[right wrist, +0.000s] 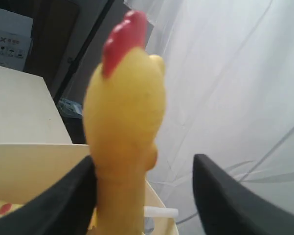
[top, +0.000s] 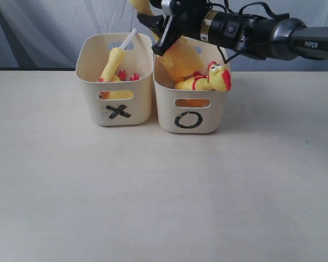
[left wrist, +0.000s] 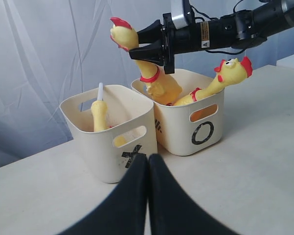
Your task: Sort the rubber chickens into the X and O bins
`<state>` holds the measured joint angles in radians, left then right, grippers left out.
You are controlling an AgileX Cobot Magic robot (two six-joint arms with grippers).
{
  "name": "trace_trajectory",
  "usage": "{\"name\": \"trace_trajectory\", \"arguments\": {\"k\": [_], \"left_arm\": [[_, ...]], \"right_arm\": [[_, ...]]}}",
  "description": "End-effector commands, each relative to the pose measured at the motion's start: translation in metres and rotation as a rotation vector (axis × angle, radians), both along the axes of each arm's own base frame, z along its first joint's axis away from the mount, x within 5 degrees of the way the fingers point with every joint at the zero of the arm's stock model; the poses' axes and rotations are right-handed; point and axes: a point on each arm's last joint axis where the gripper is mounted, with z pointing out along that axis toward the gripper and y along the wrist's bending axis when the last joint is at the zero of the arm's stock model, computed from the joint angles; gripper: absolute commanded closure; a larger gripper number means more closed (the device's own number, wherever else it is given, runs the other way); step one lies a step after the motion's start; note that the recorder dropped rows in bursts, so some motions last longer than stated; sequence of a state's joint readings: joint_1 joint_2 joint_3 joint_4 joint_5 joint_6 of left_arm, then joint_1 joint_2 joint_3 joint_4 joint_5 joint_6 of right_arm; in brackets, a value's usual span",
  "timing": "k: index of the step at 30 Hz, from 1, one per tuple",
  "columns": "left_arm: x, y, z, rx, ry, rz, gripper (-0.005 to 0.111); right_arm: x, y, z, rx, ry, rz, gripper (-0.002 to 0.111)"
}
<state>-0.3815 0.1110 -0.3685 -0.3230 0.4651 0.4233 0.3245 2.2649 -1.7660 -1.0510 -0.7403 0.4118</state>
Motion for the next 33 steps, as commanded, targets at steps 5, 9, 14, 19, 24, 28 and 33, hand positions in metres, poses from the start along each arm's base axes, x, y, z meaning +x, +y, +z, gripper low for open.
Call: {"name": "trace_trajectory", "arguments": {"k": [5, 9, 14, 19, 24, 28, 33], "left_arm": [[-0.001, 0.001, 0.002, -0.003, -0.008, -0.001, 0.107], [-0.001, 0.001, 0.002, -0.003, -0.008, -0.001, 0.107], [-0.001, 0.001, 0.002, -0.001, -0.009, 0.0, 0.107], [-0.001, 0.001, 0.002, 0.001, -0.01, 0.0, 0.107], [-0.001, 0.001, 0.002, 0.004, -0.011, 0.002, 0.107], [-0.001, 0.001, 0.002, 0.004, -0.011, 0.002, 0.107], [-0.001, 0.001, 0.002, 0.004, -0.011, 0.002, 0.107]], "right_arm": [[-0.004, -0.004, 0.025, 0.06, 0.022, -0.011, 0.037], [-0.007, -0.005, 0.035, 0.082, 0.034, -0.005, 0.037], [-0.017, -0.005, 0.051, 0.05, 0.084, 0.037, 0.037], [-0.026, -0.006, 0.063, 0.012, 0.169, 0.057, 0.037], [-0.035, -0.008, 0.072, -0.034, 0.225, 0.069, 0.037], [-0.04, -0.01, 0.083, -0.006, 0.266, 0.07, 0.037], [-0.045, -0.005, 0.087, 0.034, 0.316, 0.101, 0.037]]}}
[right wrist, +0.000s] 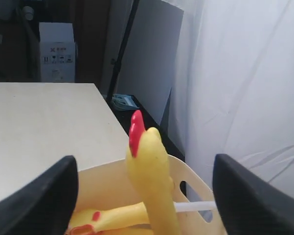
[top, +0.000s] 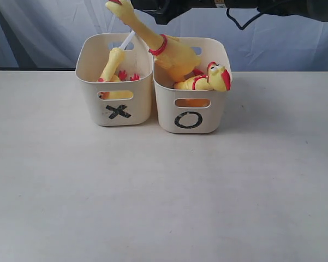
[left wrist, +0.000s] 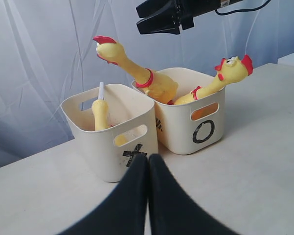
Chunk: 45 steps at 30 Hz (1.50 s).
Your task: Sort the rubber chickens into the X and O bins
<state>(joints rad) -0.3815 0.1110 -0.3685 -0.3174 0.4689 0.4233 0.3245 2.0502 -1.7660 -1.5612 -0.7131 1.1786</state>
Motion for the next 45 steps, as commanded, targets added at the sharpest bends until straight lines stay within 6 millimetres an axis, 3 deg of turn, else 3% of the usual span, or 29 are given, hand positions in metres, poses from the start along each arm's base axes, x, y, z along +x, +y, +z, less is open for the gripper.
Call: {"name": "trace_trajectory", "arguments": {"k": [1, 9, 13, 23, 32, 34, 40, 45], "left_arm": [[-0.001, 0.001, 0.002, -0.002, -0.012, 0.001, 0.107], [-0.001, 0.001, 0.002, -0.002, -0.012, 0.001, 0.107], [-0.001, 0.001, 0.002, -0.005, -0.011, 0.0, 0.107], [-0.001, 0.0, 0.002, -0.008, -0.01, -0.001, 0.107], [-0.001, 0.0, 0.002, -0.008, -0.01, -0.001, 0.107], [-0.001, 0.0, 0.002, -0.008, -0.01, -0.001, 0.107], [-0.001, 0.0, 0.002, -0.008, -0.01, -0.001, 0.107], [-0.001, 0.0, 0.002, -0.008, -0.01, -0.001, 0.107]], "right_arm": [[-0.005, 0.005, 0.008, 0.025, 0.021, 0.009, 0.037], [-0.014, 0.039, 0.006, -0.112, -0.158, -0.052, 0.037], [-0.015, 0.054, -0.005, -0.168, -0.198, -0.072, 0.037], [0.007, 0.059, -0.022, -0.156, -0.155, -0.2, 0.037], [0.013, 0.063, -0.031, -0.163, -0.149, -0.199, 0.037], [0.014, 0.062, -0.033, -0.17, -0.146, -0.215, 0.043], [0.015, 0.062, -0.034, -0.177, -0.151, -0.211, 0.082], [0.015, 0.062, -0.034, -0.177, -0.151, -0.211, 0.107]]}}
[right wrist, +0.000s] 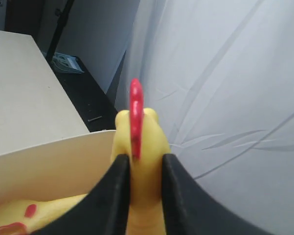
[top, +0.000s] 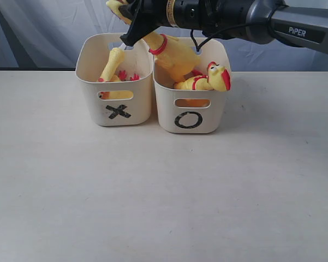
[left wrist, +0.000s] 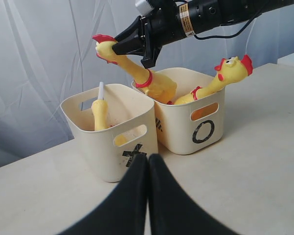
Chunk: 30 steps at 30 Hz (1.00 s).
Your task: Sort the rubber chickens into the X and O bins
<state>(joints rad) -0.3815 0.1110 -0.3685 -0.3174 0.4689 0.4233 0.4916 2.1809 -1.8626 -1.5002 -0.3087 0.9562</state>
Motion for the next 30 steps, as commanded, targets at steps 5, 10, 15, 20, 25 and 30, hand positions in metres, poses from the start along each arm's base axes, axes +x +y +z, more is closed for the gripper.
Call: {"name": "trace_trajectory", "arguments": {"k": [5, 10, 15, 20, 25, 30], "left_arm": [[-0.001, 0.001, 0.002, -0.006, -0.011, -0.001, 0.107], [-0.001, 0.001, 0.002, -0.006, -0.011, -0.001, 0.107], [-0.001, 0.001, 0.002, -0.005, -0.011, 0.0, 0.107], [-0.001, 0.001, 0.002, -0.002, -0.012, 0.001, 0.107], [-0.001, 0.001, 0.002, -0.002, -0.012, 0.001, 0.107], [-0.001, 0.001, 0.002, -0.002, -0.012, 0.001, 0.107]], "right_arm": [[0.0, -0.001, 0.006, 0.001, -0.015, -0.008, 0.109], [-0.006, -0.005, 0.023, -0.051, -0.084, 0.009, 0.109], [-0.013, -0.009, 0.039, -0.08, -0.099, 0.014, 0.109], [-0.018, -0.01, 0.051, -0.045, -0.093, 0.022, 0.109], [-0.021, -0.011, 0.057, -0.087, -0.155, 0.04, 0.109], [-0.021, -0.011, 0.057, -0.107, -0.176, 0.045, 0.109]]}}
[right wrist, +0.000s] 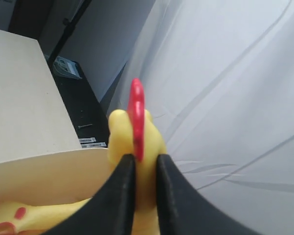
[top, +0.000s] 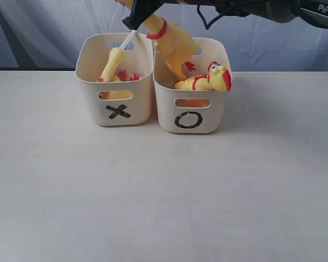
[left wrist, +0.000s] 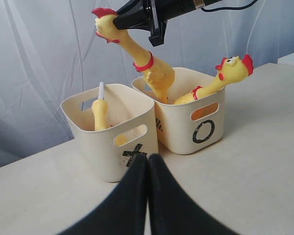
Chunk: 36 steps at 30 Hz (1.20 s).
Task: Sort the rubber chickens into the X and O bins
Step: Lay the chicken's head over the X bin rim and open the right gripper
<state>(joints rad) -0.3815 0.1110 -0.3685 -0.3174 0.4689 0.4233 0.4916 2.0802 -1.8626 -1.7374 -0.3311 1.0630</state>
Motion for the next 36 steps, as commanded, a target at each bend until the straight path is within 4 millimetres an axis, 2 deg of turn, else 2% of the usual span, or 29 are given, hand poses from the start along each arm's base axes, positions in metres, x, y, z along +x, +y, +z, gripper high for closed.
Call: {"name": "trace_trajectory", "arguments": {"k": [1, 21, 28, 32, 36], "left_arm": [[-0.001, 0.001, 0.002, -0.002, -0.012, 0.001, 0.107], [-0.001, 0.001, 0.002, 0.001, -0.014, 0.002, 0.107], [-0.001, 0.001, 0.002, 0.001, -0.014, 0.002, 0.107], [-0.001, 0.001, 0.002, 0.005, -0.015, 0.004, 0.107], [-0.001, 0.001, 0.002, 0.005, -0.015, 0.004, 0.107]], "right_arm": [[-0.002, -0.003, 0.011, -0.029, -0.062, 0.003, 0.109], [0.004, -0.01, 0.012, -0.104, -0.148, -0.089, 0.109], [-0.003, -0.014, -0.03, -0.168, -0.035, -0.073, 0.109], [-0.006, -0.014, -0.03, -0.166, -0.023, -0.061, 0.109], [-0.013, -0.014, -0.023, -0.084, 0.047, -0.045, 0.109]]}}
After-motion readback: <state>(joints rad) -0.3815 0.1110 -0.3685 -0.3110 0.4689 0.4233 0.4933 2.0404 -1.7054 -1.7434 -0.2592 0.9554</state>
